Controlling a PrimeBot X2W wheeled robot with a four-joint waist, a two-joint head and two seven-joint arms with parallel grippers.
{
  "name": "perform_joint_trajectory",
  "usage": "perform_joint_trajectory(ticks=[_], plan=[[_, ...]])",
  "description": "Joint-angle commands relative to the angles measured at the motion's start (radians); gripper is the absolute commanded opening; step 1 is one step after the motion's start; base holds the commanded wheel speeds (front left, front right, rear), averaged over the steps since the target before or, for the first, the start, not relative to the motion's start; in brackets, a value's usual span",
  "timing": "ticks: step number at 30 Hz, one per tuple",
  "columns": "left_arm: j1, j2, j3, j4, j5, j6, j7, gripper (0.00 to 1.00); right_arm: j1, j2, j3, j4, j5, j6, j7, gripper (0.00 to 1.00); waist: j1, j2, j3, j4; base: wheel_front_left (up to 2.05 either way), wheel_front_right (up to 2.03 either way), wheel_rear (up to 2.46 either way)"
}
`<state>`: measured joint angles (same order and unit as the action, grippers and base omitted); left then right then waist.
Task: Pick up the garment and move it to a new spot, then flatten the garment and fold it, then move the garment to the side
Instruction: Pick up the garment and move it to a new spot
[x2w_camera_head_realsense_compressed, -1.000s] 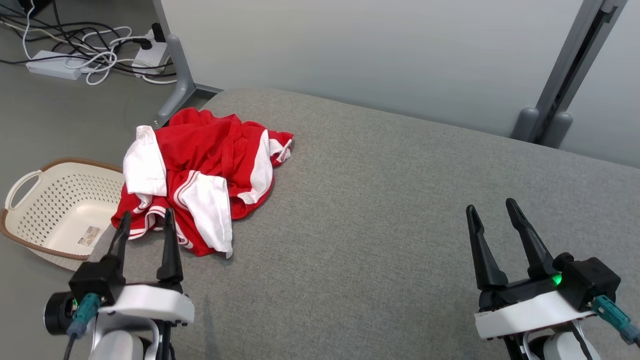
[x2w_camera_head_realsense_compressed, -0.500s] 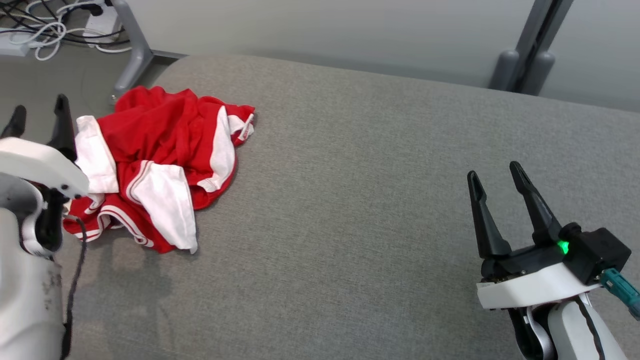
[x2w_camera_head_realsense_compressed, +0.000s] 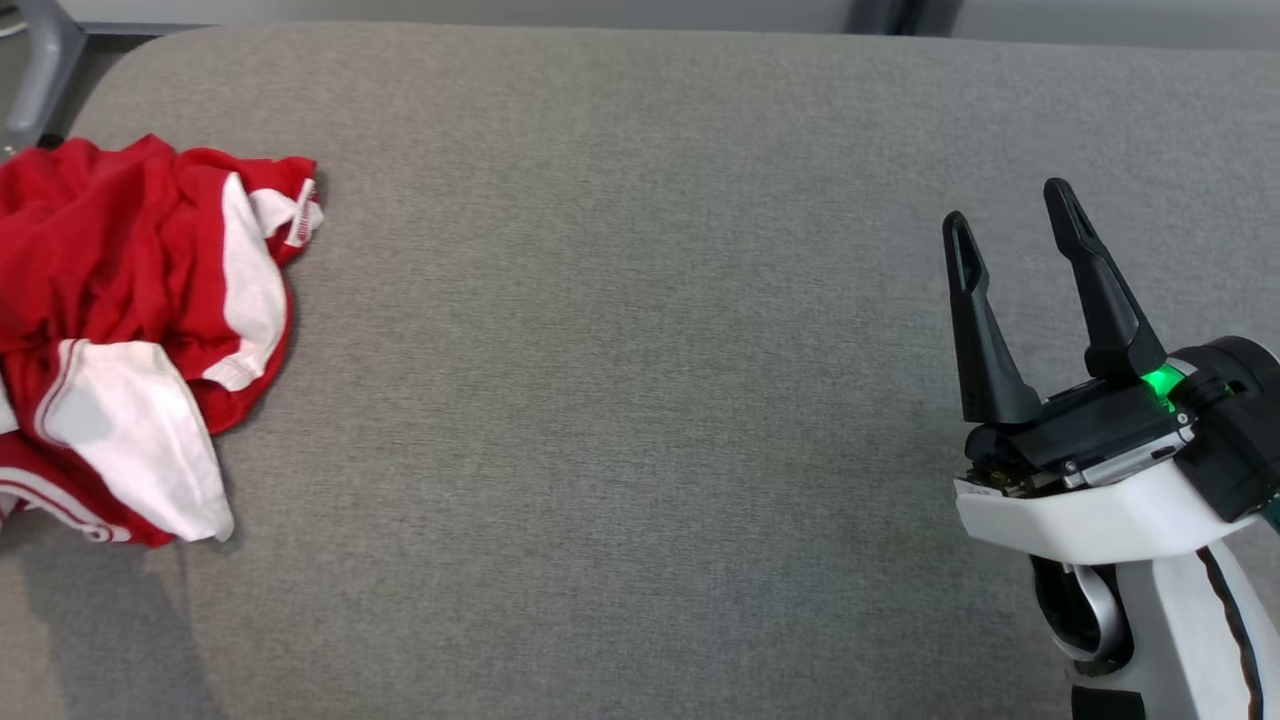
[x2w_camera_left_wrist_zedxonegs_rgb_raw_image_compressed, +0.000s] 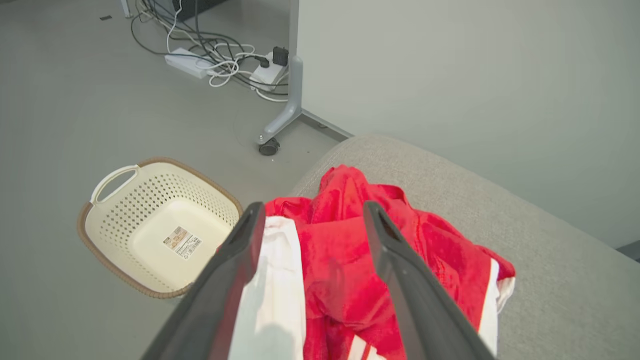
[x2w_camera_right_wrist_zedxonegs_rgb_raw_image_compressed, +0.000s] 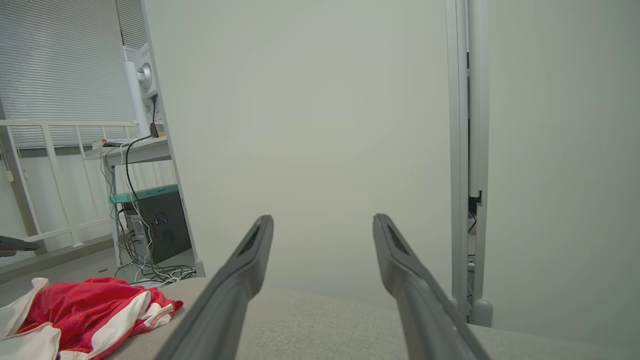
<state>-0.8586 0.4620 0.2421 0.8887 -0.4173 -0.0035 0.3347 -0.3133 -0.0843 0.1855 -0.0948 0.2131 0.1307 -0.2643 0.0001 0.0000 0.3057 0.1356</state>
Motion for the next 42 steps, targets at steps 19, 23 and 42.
perform_joint_trajectory(ticks=[19,23,42], plan=[[-0.102,0.132,-0.019,0.292,-0.004,-0.024,0.133,0.0,-0.028,0.001,-0.006,-0.02,-0.004,0.0,0.0,1.0,-0.0001,0.0,0.098,-0.099,0.0,0.0,0.0],[-0.115,0.14,-0.035,0.298,0.004,-0.049,0.102,0.0,-0.021,0.002,-0.005,-0.008,-0.009,0.0,0.0,1.0,-0.0001,0.0,0.082,-0.094,0.0,0.0,0.0],[-0.204,0.032,-0.285,0.011,0.027,-0.128,0.05,0.0,0.087,0.026,-0.031,0.024,0.028,0.0,0.0,1.0,-0.0001,0.0,-0.167,-0.153,0.0,0.0,0.0]])
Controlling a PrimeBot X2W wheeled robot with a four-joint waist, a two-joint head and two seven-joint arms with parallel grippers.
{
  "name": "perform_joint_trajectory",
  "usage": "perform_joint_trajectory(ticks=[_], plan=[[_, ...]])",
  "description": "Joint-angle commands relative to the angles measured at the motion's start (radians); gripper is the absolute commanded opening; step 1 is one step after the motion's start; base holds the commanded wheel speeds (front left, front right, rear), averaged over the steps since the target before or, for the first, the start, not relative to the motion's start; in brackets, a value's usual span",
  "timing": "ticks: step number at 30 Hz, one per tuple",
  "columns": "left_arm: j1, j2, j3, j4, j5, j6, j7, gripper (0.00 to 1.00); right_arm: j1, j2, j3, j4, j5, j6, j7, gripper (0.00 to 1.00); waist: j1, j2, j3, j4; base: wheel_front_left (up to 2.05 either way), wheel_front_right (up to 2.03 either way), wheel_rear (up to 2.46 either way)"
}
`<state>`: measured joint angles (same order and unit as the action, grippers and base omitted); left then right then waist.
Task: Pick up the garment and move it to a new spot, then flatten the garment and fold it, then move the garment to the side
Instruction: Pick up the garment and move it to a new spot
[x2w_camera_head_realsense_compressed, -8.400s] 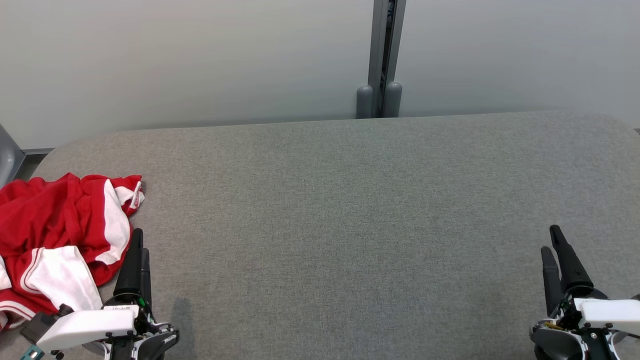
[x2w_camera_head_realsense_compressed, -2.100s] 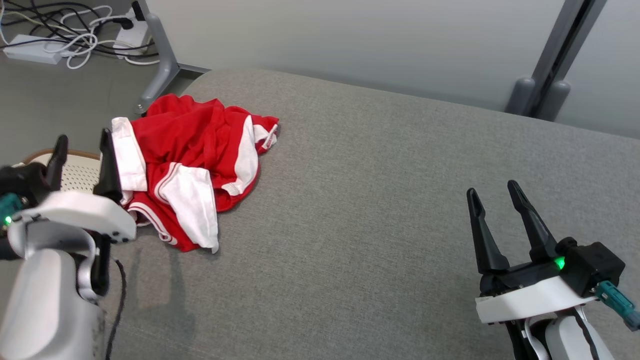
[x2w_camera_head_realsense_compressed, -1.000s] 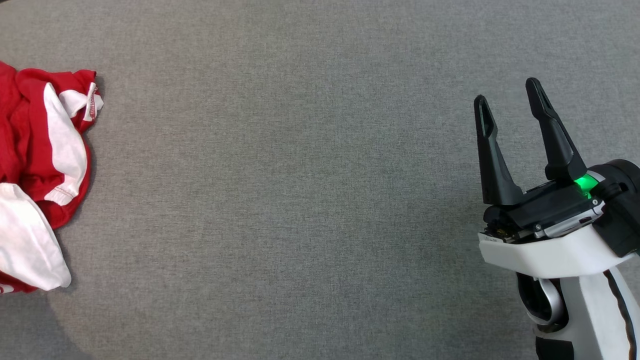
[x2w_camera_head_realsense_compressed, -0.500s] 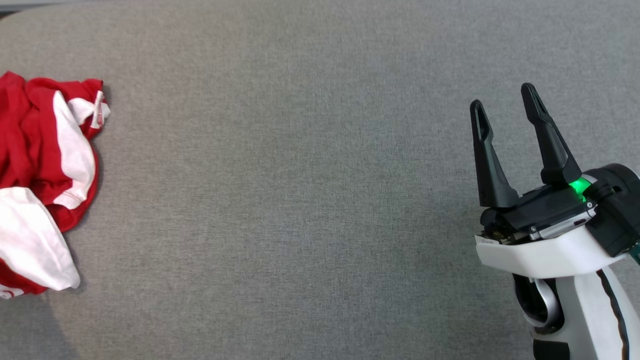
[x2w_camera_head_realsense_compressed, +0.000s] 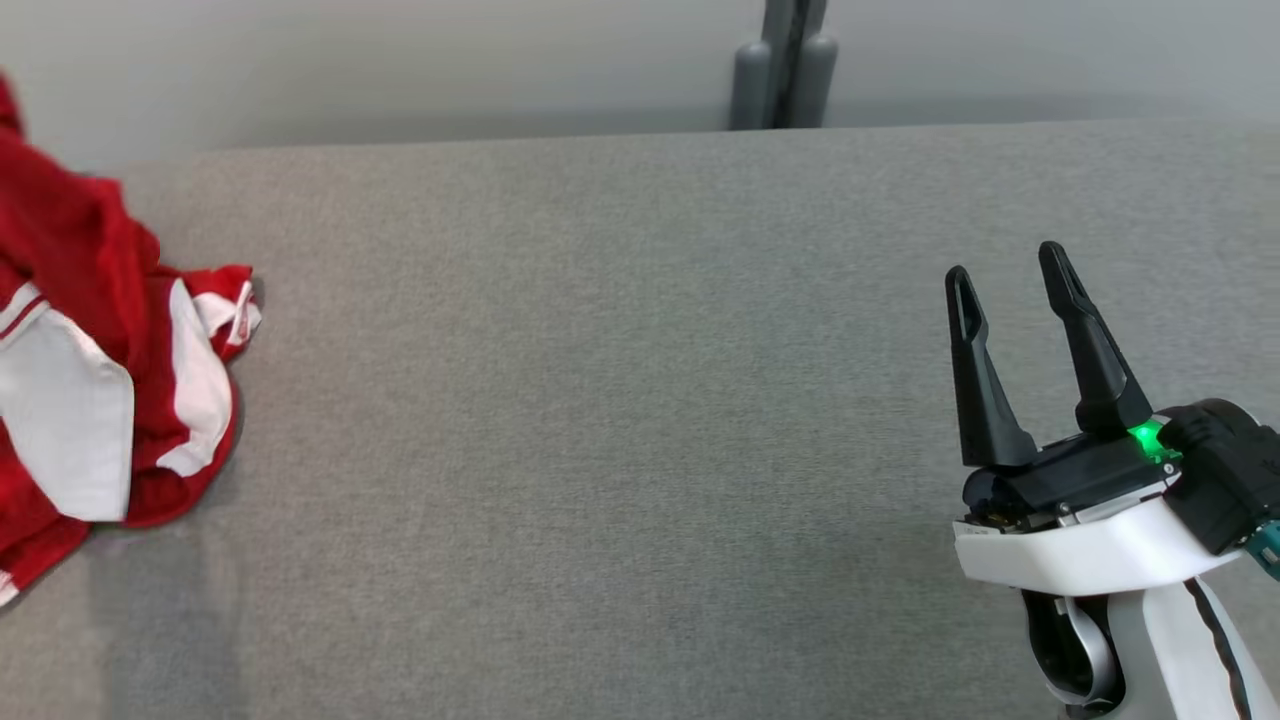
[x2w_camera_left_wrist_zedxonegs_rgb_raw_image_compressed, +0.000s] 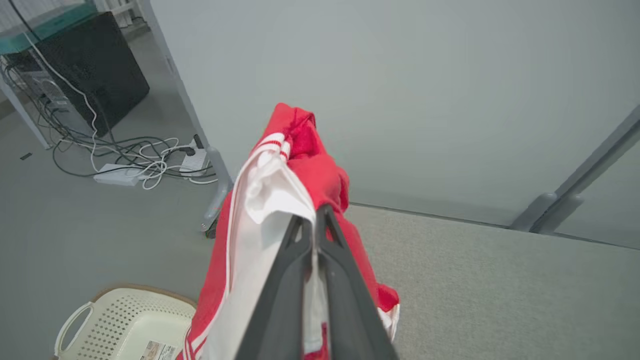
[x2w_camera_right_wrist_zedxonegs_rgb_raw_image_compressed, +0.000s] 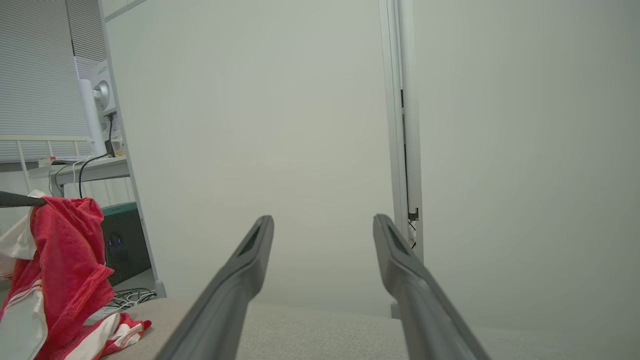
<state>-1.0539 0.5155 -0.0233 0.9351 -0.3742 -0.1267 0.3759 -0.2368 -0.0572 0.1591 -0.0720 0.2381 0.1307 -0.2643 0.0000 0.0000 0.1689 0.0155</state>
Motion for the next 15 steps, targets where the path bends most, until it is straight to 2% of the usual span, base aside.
perform_joint_trajectory(ticks=[1,4,10,15], plan=[[-0.009,-0.021,-0.02,-0.036,-0.016,-0.005,0.008,0.0,0.01,-0.001,-0.004,0.001,0.004,0.0,0.0,1.0,0.0,0.0,-0.03,-0.033,0.0,0.0,0.0],[0.013,-0.035,-0.086,-0.164,-0.051,-0.004,0.047,0.0,0.022,0.002,-0.004,0.002,0.01,0.0,0.0,1.0,0.0,0.0,-0.052,-0.069,0.0,0.0,0.0],[0.047,-0.1,-0.185,-0.407,-0.125,-0.004,0.133,0.0,0.039,0.004,-0.012,0.003,0.018,0.0,0.0,1.0,0.0,0.0,-0.077,-0.15,0.0,0.0,0.0],[0.106,-0.186,-0.246,-0.568,-0.186,-0.004,0.176,0.0,0.047,0.005,-0.025,-0.002,0.022,0.0,0.0,1.0,0.0,0.0,-0.081,-0.214,0.0,0.0,0.0]])
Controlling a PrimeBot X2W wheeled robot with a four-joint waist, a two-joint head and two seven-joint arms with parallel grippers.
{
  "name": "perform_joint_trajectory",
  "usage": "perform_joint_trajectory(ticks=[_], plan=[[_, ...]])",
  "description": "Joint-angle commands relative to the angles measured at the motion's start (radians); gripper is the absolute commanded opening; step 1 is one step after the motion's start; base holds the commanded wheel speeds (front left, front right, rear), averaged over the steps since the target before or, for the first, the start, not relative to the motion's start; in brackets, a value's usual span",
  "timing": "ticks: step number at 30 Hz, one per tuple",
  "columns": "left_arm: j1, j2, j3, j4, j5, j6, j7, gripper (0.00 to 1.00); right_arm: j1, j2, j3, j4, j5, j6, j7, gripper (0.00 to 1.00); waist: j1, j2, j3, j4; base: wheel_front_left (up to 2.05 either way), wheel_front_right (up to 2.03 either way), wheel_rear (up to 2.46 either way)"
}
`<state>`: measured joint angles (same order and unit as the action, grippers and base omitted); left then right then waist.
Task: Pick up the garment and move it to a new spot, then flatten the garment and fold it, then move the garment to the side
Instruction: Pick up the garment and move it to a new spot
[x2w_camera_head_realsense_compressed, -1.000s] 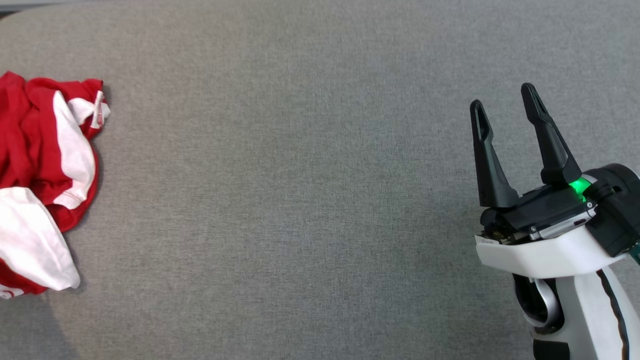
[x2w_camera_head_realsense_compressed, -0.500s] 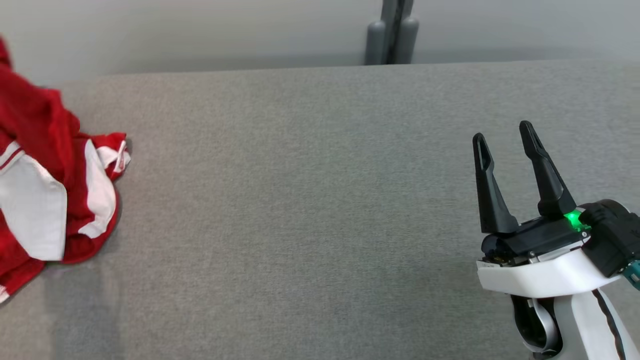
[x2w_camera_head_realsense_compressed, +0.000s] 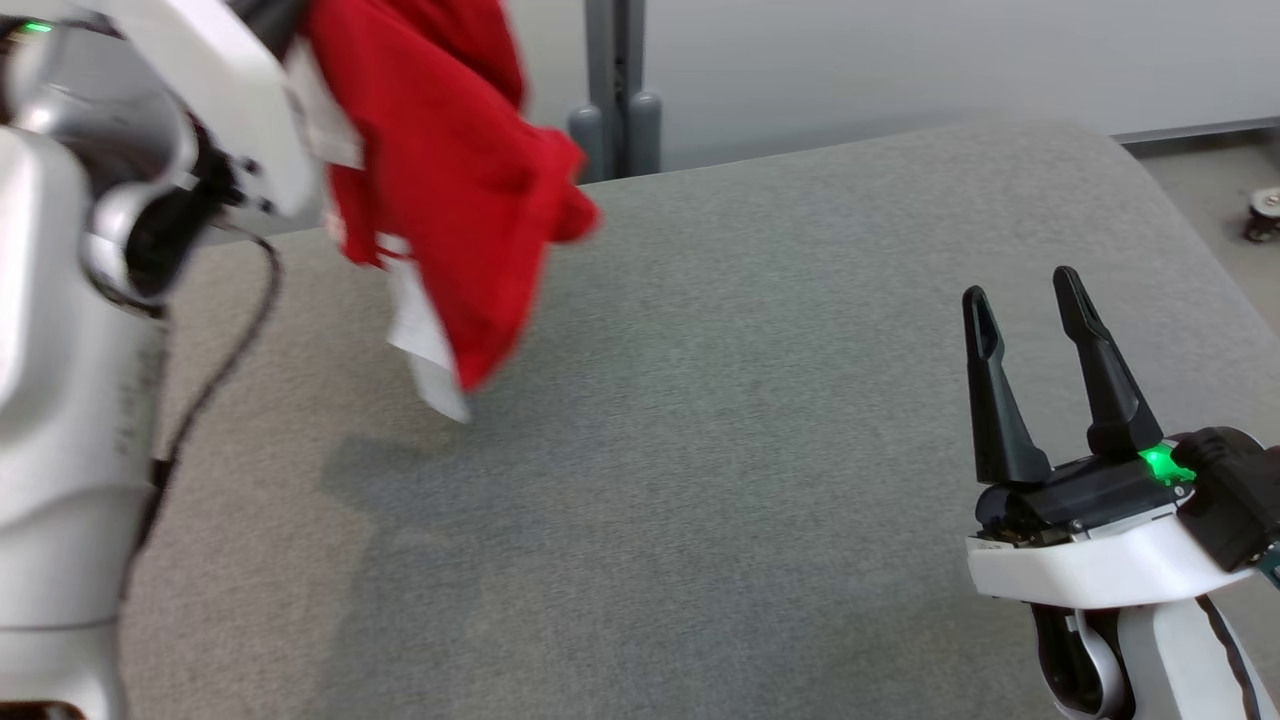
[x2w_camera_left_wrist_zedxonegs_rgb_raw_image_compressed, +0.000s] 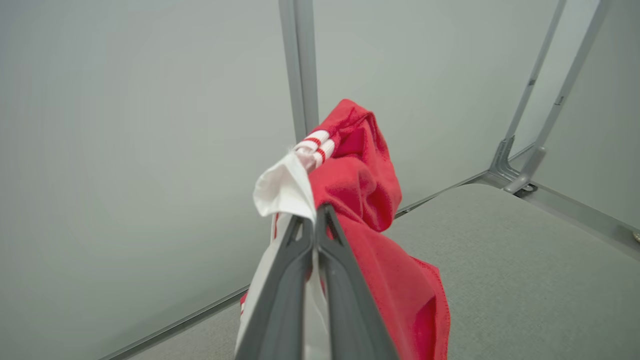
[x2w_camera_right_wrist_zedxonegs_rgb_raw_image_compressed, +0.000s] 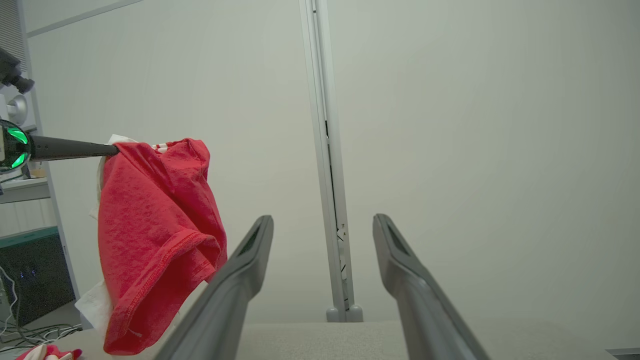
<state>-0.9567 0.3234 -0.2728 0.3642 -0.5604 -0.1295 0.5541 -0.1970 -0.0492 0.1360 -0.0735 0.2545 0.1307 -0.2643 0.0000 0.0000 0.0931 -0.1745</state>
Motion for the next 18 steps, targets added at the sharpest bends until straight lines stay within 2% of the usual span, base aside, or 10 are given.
perform_joint_trajectory(ticks=[1,5,10,14,18], plan=[[0.022,-0.011,-0.008,-0.028,-0.009,-0.001,0.0,0.0,0.009,-0.003,-0.005,-0.001,0.007,0.0,0.0,1.0,0.0,0.0,-0.004,-0.035,0.0,0.0,0.0],[0.113,-0.079,-0.065,-0.131,-0.023,0.012,0.011,0.0,0.019,-0.003,-0.014,-0.005,0.012,0.0,0.0,1.0,0.0,0.0,0.006,-0.063,0.0,0.0,0.0],[0.238,-0.13,-0.142,-0.182,0.018,0.043,-0.022,0.0,0.013,-0.003,-0.015,-0.008,0.017,0.0,0.0,1.0,0.0,0.0,0.023,-0.08,0.0,0.0,0.0],[0.328,-0.15,-0.183,-0.125,0.063,0.066,-0.104,0.0,0.002,-0.003,-0.013,-0.009,0.017,0.0,0.0,1.0,0.0,0.0,0.036,-0.087,0.0,0.0,0.0],[0.386,-0.18,-0.212,0.0,0.104,0.082,-0.215,0.0,0.003,-0.003,-0.017,-0.002,0.008,0.0,0.0,1.0,0.0,0.0,0.044,-0.079,0.0,0.0,0.0]])
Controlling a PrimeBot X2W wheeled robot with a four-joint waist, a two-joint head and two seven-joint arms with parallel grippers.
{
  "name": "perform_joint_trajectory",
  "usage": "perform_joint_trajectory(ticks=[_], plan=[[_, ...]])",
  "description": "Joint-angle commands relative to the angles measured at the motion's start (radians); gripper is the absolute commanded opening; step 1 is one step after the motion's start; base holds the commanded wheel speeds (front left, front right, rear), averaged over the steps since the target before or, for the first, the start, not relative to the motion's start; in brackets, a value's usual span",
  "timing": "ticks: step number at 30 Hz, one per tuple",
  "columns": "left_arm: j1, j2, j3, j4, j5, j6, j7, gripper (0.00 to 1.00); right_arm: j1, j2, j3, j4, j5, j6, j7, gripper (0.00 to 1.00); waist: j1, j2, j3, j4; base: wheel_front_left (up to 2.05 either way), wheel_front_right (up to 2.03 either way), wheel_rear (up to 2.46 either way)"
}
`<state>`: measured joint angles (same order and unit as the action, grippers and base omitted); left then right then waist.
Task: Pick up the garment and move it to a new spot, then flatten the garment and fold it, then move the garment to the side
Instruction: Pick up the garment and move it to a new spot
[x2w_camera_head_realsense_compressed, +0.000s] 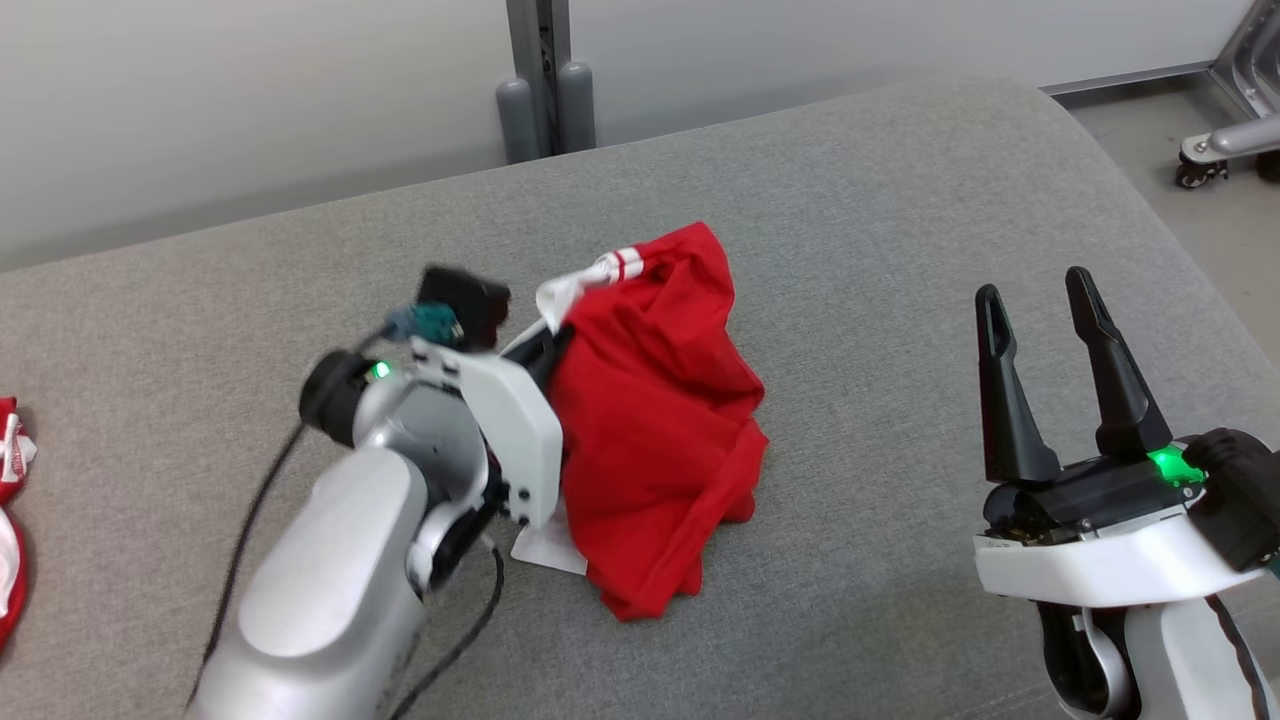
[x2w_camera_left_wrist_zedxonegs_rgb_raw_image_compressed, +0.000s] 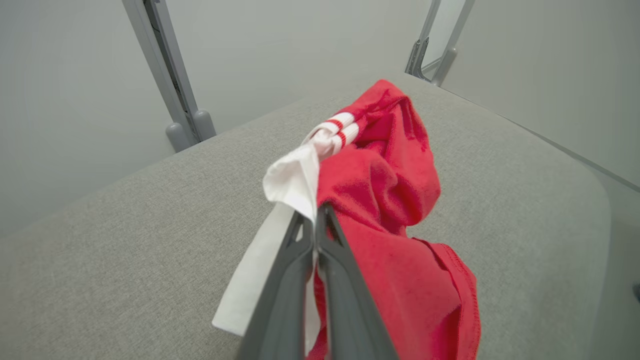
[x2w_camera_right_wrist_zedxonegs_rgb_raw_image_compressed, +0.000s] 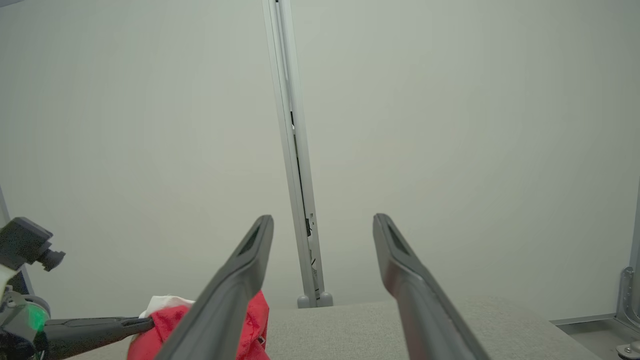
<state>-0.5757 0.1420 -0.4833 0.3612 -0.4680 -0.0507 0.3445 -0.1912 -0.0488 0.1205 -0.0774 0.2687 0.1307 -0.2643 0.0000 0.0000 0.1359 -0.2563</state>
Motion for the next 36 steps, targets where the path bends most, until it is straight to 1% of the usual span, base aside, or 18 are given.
perform_joint_trajectory(ticks=[1,6,7,8,12,13,18,20,23,26,28,30,32,36], plan=[[0.016,-0.005,-0.012,0.041,0.018,0.001,-0.032,0.0,-0.005,-0.003,-0.001,0.005,-0.007,0.0,0.0,1.0,0.0,0.0,0.002,0.006,0.0,0.0,0.0],[0.015,-0.048,-0.041,0.213,0.012,-0.026,-0.163,0.01,-0.016,-0.004,0.0,0.019,-0.015,0.0,0.0,1.0,0.0,0.0,-0.004,0.028,0.0,0.0,0.0],[0.003,-0.054,-0.047,0.237,0.014,-0.031,-0.184,0.56,-0.016,-0.003,-0.003,0.021,-0.016,0.0,0.0,1.0,0.0,0.0,-0.006,0.034,0.0,0.0,0.0],[-0.007,-0.06,-0.052,0.252,0.011,-0.037,-0.207,1.0,-0.015,-0.003,-0.004,0.022,-0.016,0.0,0.0,1.0,0.0,0.0,-0.009,0.04,0.0,0.0,0.0],[-0.043,-0.07,-0.05,0.281,0.003,-0.046,-0.284,1.0,-0.008,-0.012,-0.013,0.017,-0.016,0.0,0.0,1.0,0.0,0.0,-0.026,0.062,0.0,0.0,0.0],[-0.043,-0.07,-0.05,0.281,0.003,-0.046,-0.284,1.0,-0.008,-0.012,-0.013,0.017,-0.016,0.0,0.0,1.0,0.0,0.0,-0.026,0.062,0.0,0.0,0.0],[-0.062,-0.023,-0.03,0.219,-0.001,-0.058,-0.369,1.0,0.014,-0.029,-0.037,0.007,0.003,0.0,0.0,1.0,0.0,0.0,-0.056,0.087,0.0,0.0,0.0],[-0.05,0.002,-0.008,0.17,-0.007,-0.051,-0.402,1.0,0.019,-0.038,-0.046,0.002,0.013,0.0,0.0,1.0,0.0,0.0,-0.065,0.097,0.0,0.0,0.0],[-0.005,0.046,0.034,0.081,-0.014,-0.025,-0.455,1.0,0.031,-0.054,-0.053,-0.006,0.027,0.0,0.0,1.0,0.0,0.0,-0.077,0.107,0.0,0.0,0.0],[0.059,0.087,0.078,-0.002,-0.012,0.03,-0.496,1.0,0.047,-0.067,-0.064,0.001,0.026,0.0,0.0,1.0,0.0,0.0,-0.083,0.117,0.0,0.0,0.0],[0.105,0.101,0.116,-0.068,-0.023,0.056,-0.544,1.0,0.059,-0.068,-0.072,0.012,0.023,0.0,0.0,1.0,0.0,0.0,-0.083,0.124,0.0,0.0,0.0],[0.176,0.116,0.149,-0.113,-0.04,0.077,-0.569,1.0,0.071,-0.062,-0.087,0.019,0.033,0.0,0.0,1.0,0.0,0.0,-0.083,0.131,0.0,0.0,0.0],[0.23,0.134,0.176,-0.152,-0.035,0.1,-0.583,1.0,0.081,-0.055,-0.104,0.026,0.039,0.0,0.0,1.0,0.0,0.0,-0.081,0.135,0.0,0.0,0.0],[0.337,0.15,0.225,-0.211,-0.009,0.155,-0.604,1.0,0.104,-0.041,-0.126,0.04,0.044,0.0,0.0,1.0,0.0,0.0,-0.076,0.144,0.0,0.0,0.0]])
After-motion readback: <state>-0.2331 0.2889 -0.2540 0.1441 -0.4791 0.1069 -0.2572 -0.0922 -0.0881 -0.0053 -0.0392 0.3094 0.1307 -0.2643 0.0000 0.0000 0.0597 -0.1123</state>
